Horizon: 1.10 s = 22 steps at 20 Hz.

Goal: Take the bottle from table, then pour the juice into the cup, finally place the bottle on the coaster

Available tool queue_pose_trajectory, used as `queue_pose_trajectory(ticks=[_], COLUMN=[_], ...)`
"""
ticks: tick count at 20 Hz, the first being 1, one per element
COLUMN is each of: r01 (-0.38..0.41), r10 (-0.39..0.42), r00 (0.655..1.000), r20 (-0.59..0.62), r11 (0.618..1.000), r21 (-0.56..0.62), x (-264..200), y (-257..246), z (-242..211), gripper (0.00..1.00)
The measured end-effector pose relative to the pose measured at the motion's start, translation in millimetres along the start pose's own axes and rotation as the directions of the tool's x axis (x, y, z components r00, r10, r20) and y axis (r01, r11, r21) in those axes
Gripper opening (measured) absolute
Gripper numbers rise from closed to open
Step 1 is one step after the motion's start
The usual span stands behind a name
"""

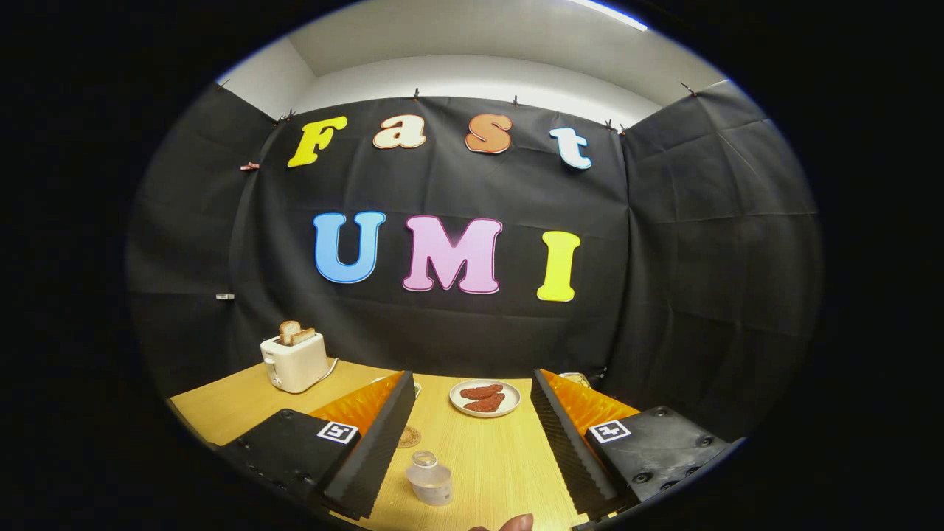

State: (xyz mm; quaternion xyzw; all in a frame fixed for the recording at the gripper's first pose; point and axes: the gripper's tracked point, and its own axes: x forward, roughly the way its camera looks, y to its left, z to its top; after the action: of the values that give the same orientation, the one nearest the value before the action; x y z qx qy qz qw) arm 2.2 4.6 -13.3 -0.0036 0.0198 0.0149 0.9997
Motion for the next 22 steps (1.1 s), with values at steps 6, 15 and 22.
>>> queue_pose_trajectory(ticks=[6,15,22], r01=[-0.028,-0.117,-0.149], r10=[0.029,0.118,0.15], r00=[0.999,0.992,0.989], r20=[0.044,0.052,0.002], r11=[0.999,0.993,0.988], r21=[-0.02,-0.021,-0.023], x=[-1,-13,1], y=[3,32,46], z=[1,-62,-137], gripper=[0.97,0.97,0.97])
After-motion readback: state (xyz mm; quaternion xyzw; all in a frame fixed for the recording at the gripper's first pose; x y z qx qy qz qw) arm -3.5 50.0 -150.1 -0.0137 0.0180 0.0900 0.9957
